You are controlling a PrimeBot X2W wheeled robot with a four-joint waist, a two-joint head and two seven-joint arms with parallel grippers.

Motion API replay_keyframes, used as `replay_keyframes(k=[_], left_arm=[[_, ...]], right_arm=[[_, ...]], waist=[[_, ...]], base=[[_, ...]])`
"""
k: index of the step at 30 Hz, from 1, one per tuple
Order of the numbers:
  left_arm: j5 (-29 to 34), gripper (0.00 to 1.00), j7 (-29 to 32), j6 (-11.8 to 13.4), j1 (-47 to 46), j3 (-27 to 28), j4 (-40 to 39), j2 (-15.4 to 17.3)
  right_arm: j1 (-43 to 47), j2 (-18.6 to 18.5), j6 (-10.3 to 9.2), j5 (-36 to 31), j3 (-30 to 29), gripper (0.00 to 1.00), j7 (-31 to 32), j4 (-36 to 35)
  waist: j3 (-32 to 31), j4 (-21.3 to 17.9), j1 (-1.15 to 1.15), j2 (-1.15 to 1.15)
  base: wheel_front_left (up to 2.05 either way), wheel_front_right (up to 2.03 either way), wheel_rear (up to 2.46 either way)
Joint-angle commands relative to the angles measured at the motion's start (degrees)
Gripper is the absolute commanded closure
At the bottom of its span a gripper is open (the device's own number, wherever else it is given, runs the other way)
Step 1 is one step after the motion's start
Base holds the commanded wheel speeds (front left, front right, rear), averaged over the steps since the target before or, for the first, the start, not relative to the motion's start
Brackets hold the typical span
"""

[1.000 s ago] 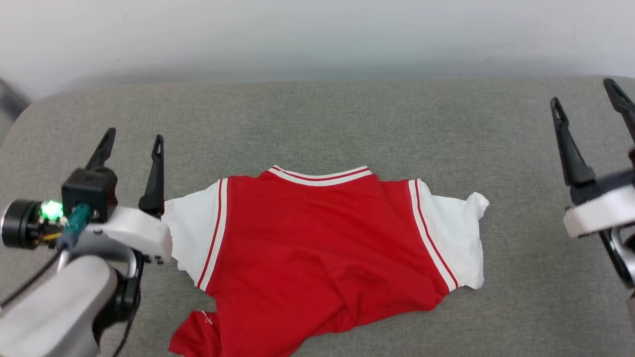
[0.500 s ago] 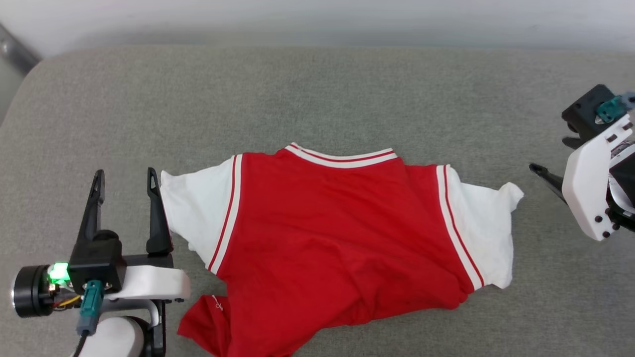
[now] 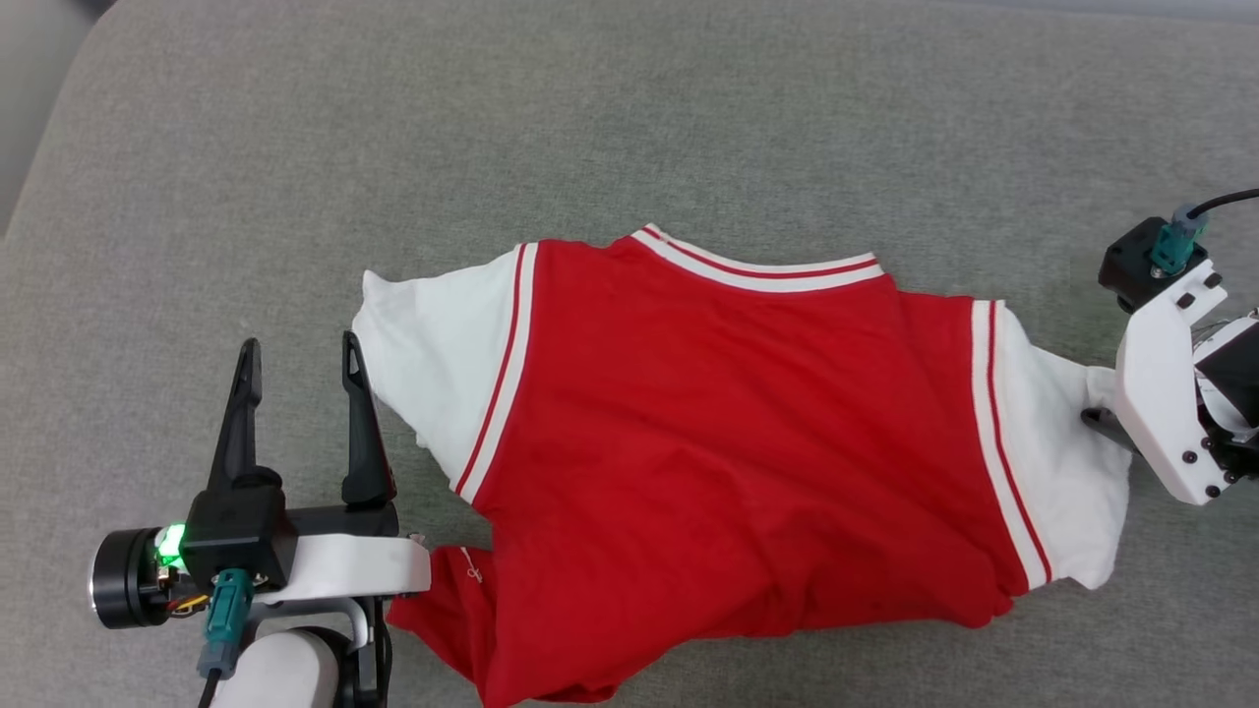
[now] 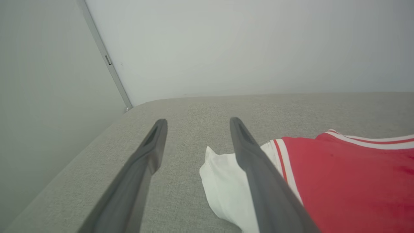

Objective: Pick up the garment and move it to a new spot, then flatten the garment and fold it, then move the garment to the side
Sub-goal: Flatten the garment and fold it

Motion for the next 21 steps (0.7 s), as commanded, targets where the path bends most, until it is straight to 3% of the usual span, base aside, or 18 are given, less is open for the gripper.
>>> replay_keyframes(k=[1,6,7,8,15,21], left_arm=[[0.6,0.0,-0.1,-0.6,-0.2,0.6,0.1,-0.5],[3.2,0.0,-0.1,-3.8,-0.6,3.4,1.2,-3.1],[3.6,0.0,-0.1,-4.3,-0.6,3.9,1.4,-3.5],[3.9,0.0,-0.1,-4.8,-0.6,4.4,1.7,-3.8],[6.0,0.0,-0.1,-8.6,-0.8,7.8,3.9,-3.5],[6.7,0.0,-0.1,-13.0,-3.2,10.0,7.2,0.0]], right_arm=[[0.7,-0.1,-0.04,0.6,1.7,0.0,0.5,0.6],[3.0,0.9,0.06,2.7,7.6,0.0,-0.4,1.8],[2.8,1.0,0.06,2.6,8.4,0.15,-1.1,1.8],[2.5,1.2,0.06,2.8,9.0,1.0,-1.9,1.9],[-2.2,0.7,-0.03,3.0,8.9,1.0,-11.0,2.7],[-2.5,-2.0,-0.03,3.9,8.8,1.0,-19.0,0.8]], waist=[[1.1,1.0,0.0,0.0],[1.7,1.2,0.0,0.0],[1.6,1.1,0.0,0.0],[1.4,0.8,0.0,0.0],[-3.4,-1.6,0.0,0.0],[-7.9,-4.0,0.0,0.0]], base=[[0.0,0.0,0.0],[0.0,0.0,0.0],[0.0,0.0,0.0],[0.0,0.0,0.0],[0.0,0.0,0.0],[0.0,0.0,0.0]])
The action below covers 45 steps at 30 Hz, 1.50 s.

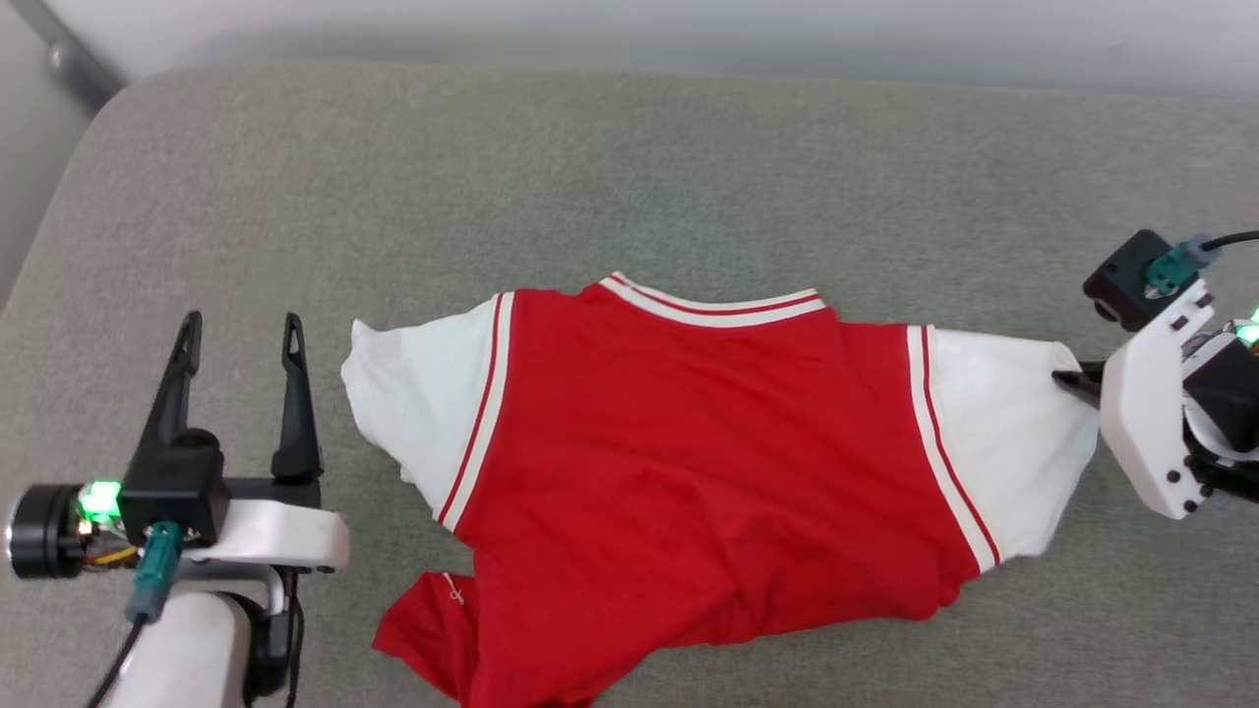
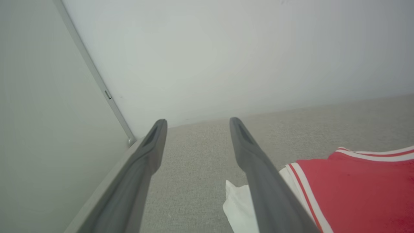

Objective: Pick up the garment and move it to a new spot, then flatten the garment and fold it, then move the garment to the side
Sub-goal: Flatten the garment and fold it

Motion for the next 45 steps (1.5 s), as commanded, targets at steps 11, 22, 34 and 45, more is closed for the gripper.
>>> replay_keyframes(k=[11,22,34,45], left_arm=[[-2.2,0.0,16.2,-11.9,-16.2,-1.2,5.9,11.6],[-20.0,0.0,54.4,-16.0,-30.8,-16.7,7.1,22.2],[-32.8,0.0,74.8,-16.1,-41.7,-31.5,7.0,29.4],[-35.6,0.0,78.6,-16.1,-44.1,-41.9,11.4,30.6]], right_arm=[[5.7,-5.3,-0.03,1.0,-3.3,1.0,-6.0,-5.3],[9.4,-2.3,-0.03,-2.1,-8.3,1.0,-6.1,-7.1],[8.0,-0.4,-0.02,-5.8,-12.9,1.0,-3.5,-11.7],[7.0,1.4,-0.03,-8.0,-14.6,1.0,-2.3,-14.1]], waist=[[-2.8,-4.7,0.0,0.0],[0.4,-7.0,0.0,0.0],[8.2,-9.6,0.0,0.0],[12.6,-11.1,0.0,0.0]], base=[[0.0,0.0,0.0],[0.0,0.0,0.0],[0.0,0.0,0.0],[0.0,0.0,0.0]])
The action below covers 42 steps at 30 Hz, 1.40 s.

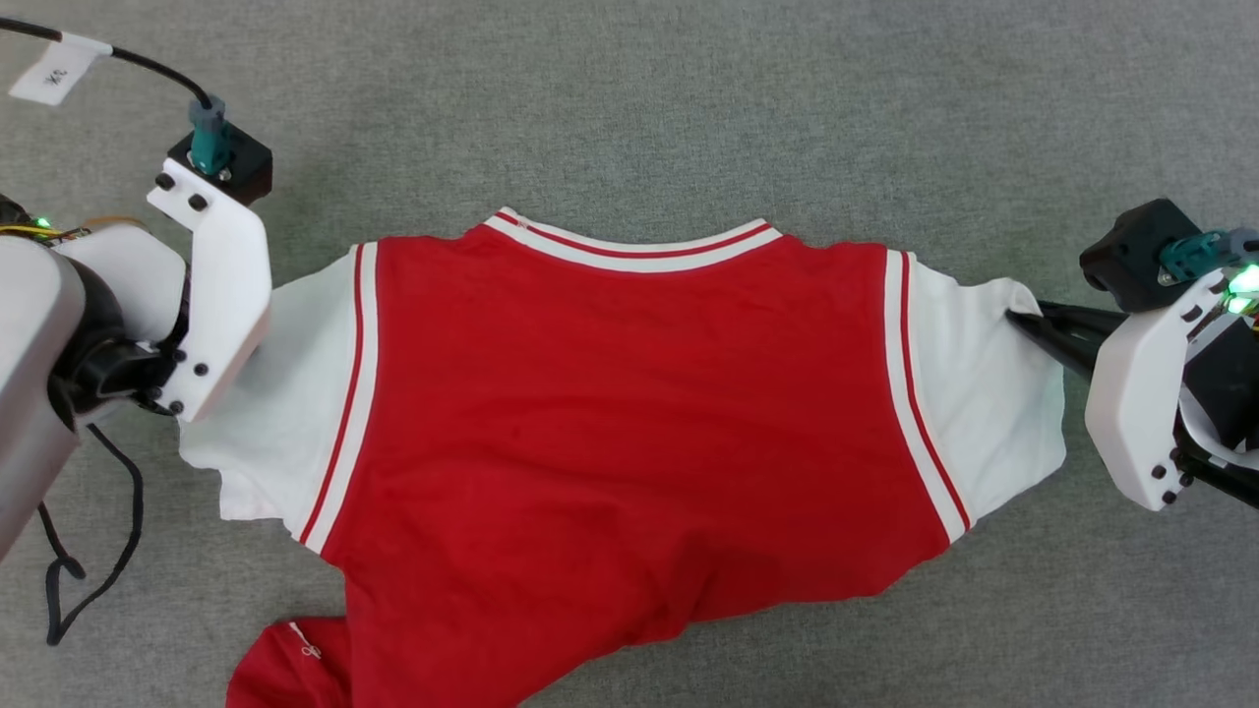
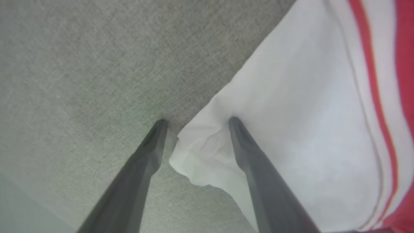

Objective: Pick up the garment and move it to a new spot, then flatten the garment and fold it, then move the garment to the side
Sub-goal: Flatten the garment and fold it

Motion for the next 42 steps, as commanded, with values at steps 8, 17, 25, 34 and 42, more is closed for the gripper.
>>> replay_keyframes(k=[8,17,25,34,42], left_arm=[[-2.1,1.0,-0.8,0.0,0.5,-8.3,2.4,-0.2],[-5.3,1.0,-9.2,0.0,-2.5,-9.8,3.0,0.1],[-6.3,1.0,-18.9,0.0,-4.8,-11.0,0.0,1.5],[-2.5,1.0,-29.2,0.0,-12.3,-12.5,-3.0,0.7],[2.9,1.0,-37.3,0.4,-24.3,-8.8,2.6,-3.4]], right_arm=[[-0.7,1.1,-0.04,-0.8,-0.4,1.0,-0.2,0.3],[0.4,1.3,-0.03,-0.6,-0.5,1.0,-3.6,3.0],[0.4,-0.2,-0.04,-0.6,-1.5,1.0,-6.9,4.3],[-6.6,-3.9,-0.05,-2.1,-4.2,1.0,-6.5,3.4],[-22.5,-4.7,-0.05,-5.2,-4.1,1.0,-3.7,5.3]], waist=[[0.2,-0.1,0.0,0.0],[-6.6,1.5,0.0,0.0],[-13.8,3.6,0.0,0.0],[-17.6,4.7,0.0,0.0],[-14.0,4.1,0.0,0.0]], base=[[0.0,0.0,0.0],[0.0,0.0,0.0],[0.0,0.0,0.0],[0.0,0.0,0.0],[0.0,0.0,0.0]])
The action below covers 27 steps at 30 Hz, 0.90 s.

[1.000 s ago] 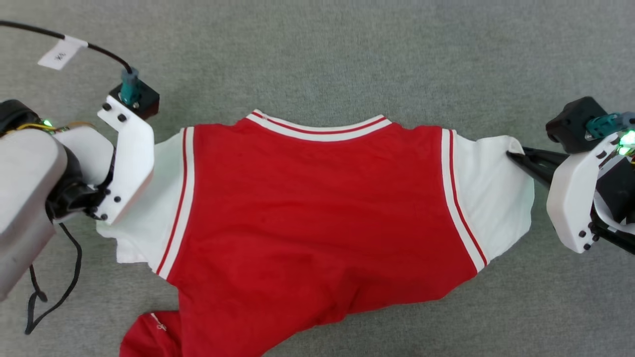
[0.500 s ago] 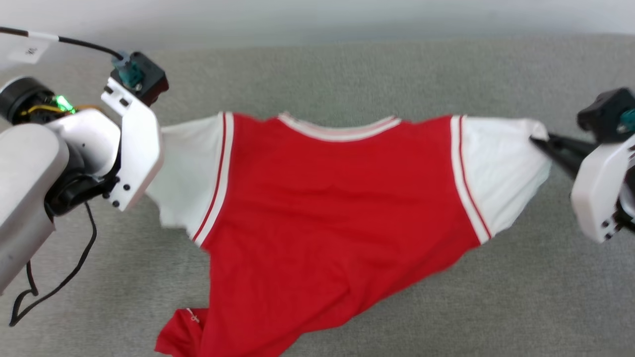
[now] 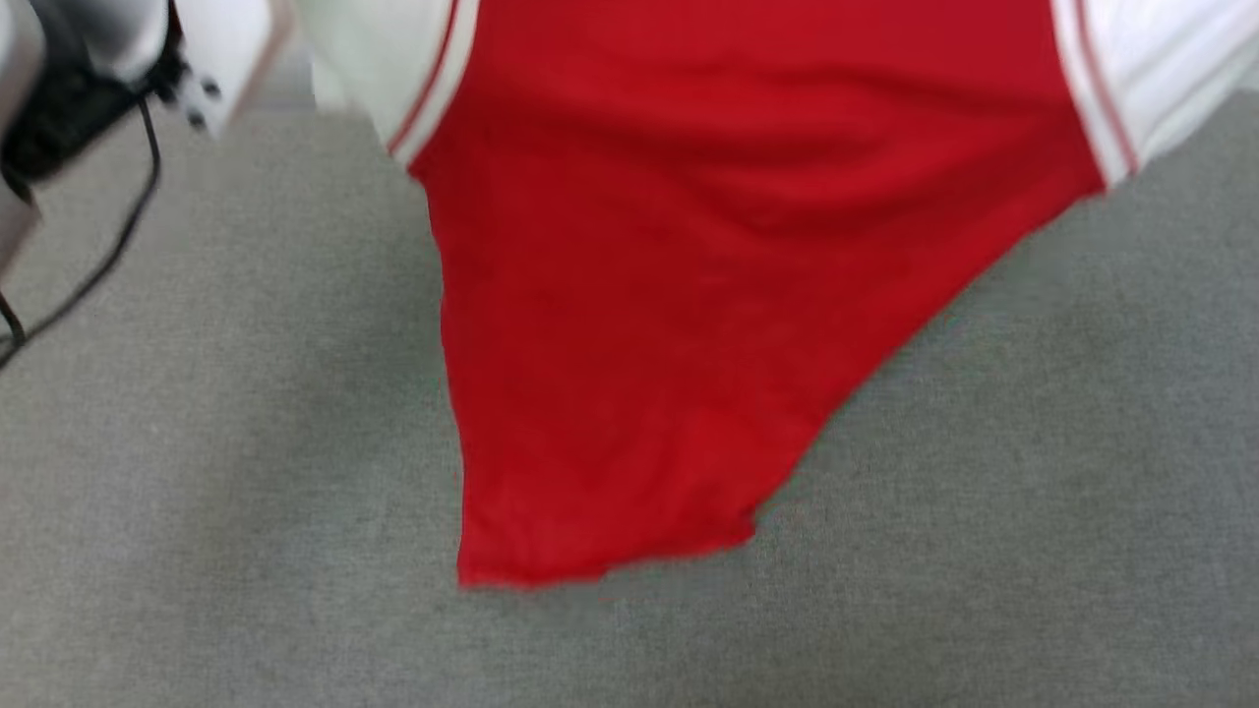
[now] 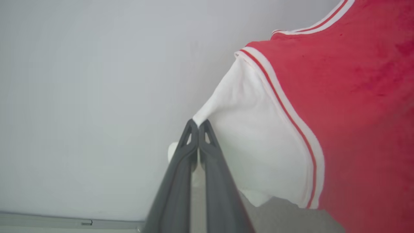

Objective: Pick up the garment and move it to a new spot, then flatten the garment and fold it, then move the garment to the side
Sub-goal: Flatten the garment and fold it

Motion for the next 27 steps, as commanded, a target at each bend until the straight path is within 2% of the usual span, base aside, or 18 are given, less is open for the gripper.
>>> replay_keyframes(k=[1,7,16,22,23,27], left_arm=[[1.1,1.0,-1.2,0.4,-2.2,0.8,0.8,-0.8],[5.4,1.0,-6.0,1.5,-13.3,3.8,6.3,-3.9],[8.7,1.0,-11.8,1.5,-28.0,7.0,14.8,-7.3],[8.9,1.0,-13.5,0.6,-33.7,6.8,18.9,-8.8],[8.1,1.0,-14.7,0.3,-34.3,6.3,20.9,-9.3],[7.1,1.0,-16.8,0.1,-32.5,5.1,23.8,-9.2]], right_arm=[[-2.8,0.5,-0.06,-0.8,0.4,1.0,0.1,0.8],[-18.6,3.6,-0.06,-4.6,3.1,1.0,-1.5,6.8],[-39.3,7.7,-0.06,-8.3,7.3,1.0,-6.8,17.6],[-47.9,10.4,-0.07,-9.4,9.7,1.0,-11.6,24.0],[-49.5,11.5,-0.06,-9.1,10.8,1.0,-14.0,27.2],[-49.1,12.9,-0.06,-7.6,13.3,1.0,-16.8,30.6]], waist=[[1.8,-0.3,0.01,0.0],[7.8,-0.6,0.01,0.0],[14.8,-0.6,0.01,0.0],[17.5,-0.4,0.01,0.0],[18.8,-0.2,0.01,0.0],[20.3,-0.1,0.01,0.0]], base=[[0.0,0.0,0.0],[0.0,0.0,0.0],[0.0,0.0,0.0],[0.0,0.0,0.0],[0.0,0.0,0.0],[0.0,0.0,0.0]])
